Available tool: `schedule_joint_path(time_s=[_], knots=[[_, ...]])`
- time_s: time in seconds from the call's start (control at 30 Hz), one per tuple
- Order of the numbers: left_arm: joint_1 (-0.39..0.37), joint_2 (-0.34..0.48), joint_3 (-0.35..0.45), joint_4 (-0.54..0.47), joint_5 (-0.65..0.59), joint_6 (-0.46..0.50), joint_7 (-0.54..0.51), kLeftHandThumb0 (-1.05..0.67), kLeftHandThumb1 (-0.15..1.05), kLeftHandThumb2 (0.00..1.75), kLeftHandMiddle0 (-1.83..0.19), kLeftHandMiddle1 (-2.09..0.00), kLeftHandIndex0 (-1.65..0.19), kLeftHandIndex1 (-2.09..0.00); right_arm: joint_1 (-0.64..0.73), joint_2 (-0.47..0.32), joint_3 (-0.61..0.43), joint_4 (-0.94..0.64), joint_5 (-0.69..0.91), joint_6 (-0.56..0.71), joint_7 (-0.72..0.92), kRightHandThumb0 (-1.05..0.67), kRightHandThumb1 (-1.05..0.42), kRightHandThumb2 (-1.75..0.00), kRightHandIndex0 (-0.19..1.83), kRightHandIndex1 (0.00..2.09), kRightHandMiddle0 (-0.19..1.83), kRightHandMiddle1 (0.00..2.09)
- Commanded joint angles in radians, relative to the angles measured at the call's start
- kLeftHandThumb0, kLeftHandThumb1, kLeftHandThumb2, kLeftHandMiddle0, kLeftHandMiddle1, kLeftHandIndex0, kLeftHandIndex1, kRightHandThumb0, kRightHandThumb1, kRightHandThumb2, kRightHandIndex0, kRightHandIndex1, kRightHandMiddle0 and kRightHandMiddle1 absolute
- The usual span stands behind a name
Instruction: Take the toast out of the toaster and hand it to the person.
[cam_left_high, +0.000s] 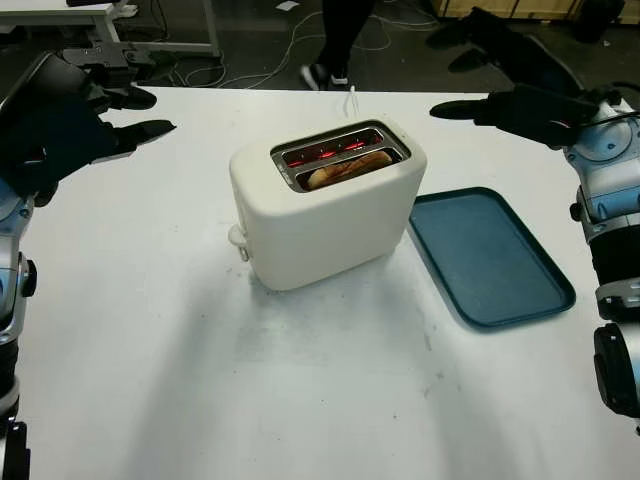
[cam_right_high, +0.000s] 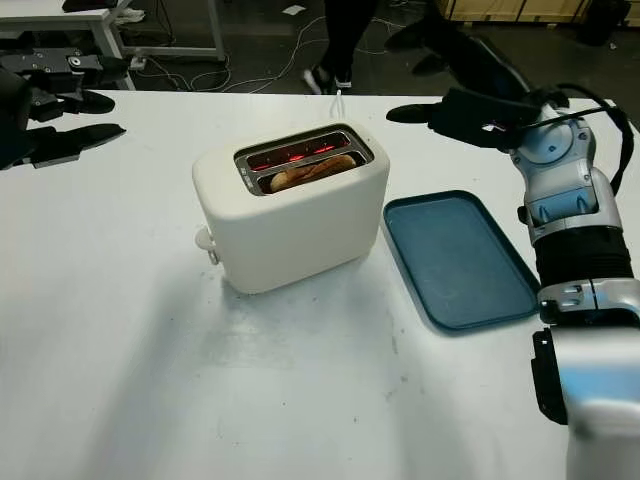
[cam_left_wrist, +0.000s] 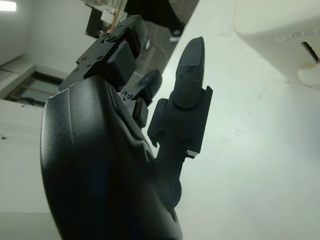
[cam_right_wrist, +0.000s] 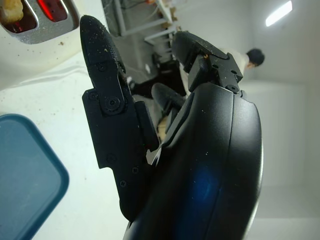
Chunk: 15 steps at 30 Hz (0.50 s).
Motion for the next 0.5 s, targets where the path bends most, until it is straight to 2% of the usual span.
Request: schedule_joint_path(time_s=[0.0,0.27,0.37,0.47], knots=[[0.003,-0.006,0.004,-0.010,0.010,-0.010,0.005,-0.33,0.92,0.15,-0.38,-0.62,-0.60,-0.06,0.015,-0.015,-0.002,-0.020,-0.004,0.014,0.001,-0.64,-0.92,-0.03,0.02,0.95,0.14,0.70],[-0.001,-0.013,0.011,-0.024,0.003,0.011,0.008,-0.34,0.92,0.13,-0.38,-0.62,-0.60,-0.05,0.024,-0.007,-0.016,-0.066,0.015,0.057,0.024,-0.59,-0.92,-0.02,0.03,0.88,0.17,0.60],[0.000,-0.012,0.014,-0.019,0.002,-0.011,0.004,-0.34,0.92,0.13,-0.38,-0.62,-0.60,-0.05,0.027,-0.010,-0.011,-0.087,0.002,0.071,0.023,-0.59,-0.92,-0.02,0.04,0.86,0.18,0.58],[0.001,-0.014,0.014,-0.021,0.006,-0.013,0.008,-0.35,0.92,0.12,-0.38,-0.63,-0.61,-0.06,0.032,-0.015,-0.005,-0.106,-0.014,0.080,0.020,-0.57,-0.92,-0.03,0.09,0.77,0.24,0.48]])
